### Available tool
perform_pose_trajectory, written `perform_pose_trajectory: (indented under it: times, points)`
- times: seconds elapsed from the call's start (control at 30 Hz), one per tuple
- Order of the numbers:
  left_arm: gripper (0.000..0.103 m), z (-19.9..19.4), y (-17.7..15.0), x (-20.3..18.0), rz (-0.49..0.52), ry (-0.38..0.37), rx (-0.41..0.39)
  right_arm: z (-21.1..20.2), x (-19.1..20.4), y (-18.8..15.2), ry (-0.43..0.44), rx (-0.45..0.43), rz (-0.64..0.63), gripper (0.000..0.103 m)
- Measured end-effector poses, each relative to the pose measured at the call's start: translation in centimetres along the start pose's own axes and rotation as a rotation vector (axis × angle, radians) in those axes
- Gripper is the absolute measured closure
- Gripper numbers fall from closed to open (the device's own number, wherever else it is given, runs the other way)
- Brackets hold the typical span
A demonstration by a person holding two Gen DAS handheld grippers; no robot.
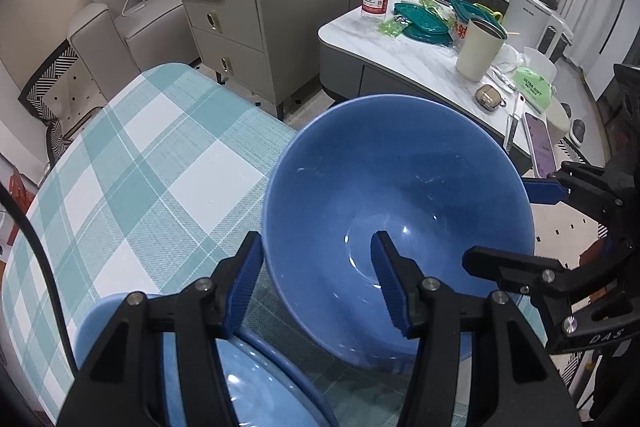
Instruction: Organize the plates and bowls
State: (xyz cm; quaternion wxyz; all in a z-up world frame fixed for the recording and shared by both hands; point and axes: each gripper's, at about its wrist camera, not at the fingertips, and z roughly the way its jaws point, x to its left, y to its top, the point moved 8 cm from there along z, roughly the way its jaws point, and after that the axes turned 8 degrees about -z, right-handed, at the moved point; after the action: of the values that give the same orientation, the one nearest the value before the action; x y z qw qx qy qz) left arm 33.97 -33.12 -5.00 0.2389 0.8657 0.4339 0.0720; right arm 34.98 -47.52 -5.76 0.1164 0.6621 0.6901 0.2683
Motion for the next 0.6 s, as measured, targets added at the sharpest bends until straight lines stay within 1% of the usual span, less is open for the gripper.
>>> perform_pose_trajectory:
  times: [0.07, 0.13, 0.2, 0.33, 0.43, 0.5, 0.6]
  points:
    - [0.048, 0.0, -0.1, -0.1, 0.006, 0.010, 0.000, -0.1, -0.1, -0.2, -0.002, 0.001, 0.000, 0.032]
    - [0.048, -0.1, -0.1, -0.2, 0.002, 0.005, 0.000, -0.3, -0.1, -0.2, 0.005, -0.002, 0.002, 0.034]
    - [0.051, -0.2, -0.2, -0.2, 0.002, 0.006, 0.003, -0.5, 0.0, -0.2, 0.005, -0.004, 0.001, 0.036]
    - [0.053, -0.3, -0.2, -0.2, -0.001, 0.008, 0.003, -0.6, -0.1, -0.3, -0.006, -0.007, 0.002, 0.039]
    - [0.054, -0.3, -0.2, -0.2, -0.010, 0.001, 0.003, -0.7, -0.4, -0.3, -0.016, -0.013, 0.009, 0.044]
    - [0.054, -0.4, -0.2, -0.2, -0.010, -0.005, 0.003, -0.9, -0.8, -0.2, -0.031, -0.025, 0.020, 0.051]
    - [0.055, -0.4, -0.3, -0.3, -0.010, -0.002, 0.001, -0.9, -1.2, -0.2, -0.039, -0.027, 0.031, 0.057]
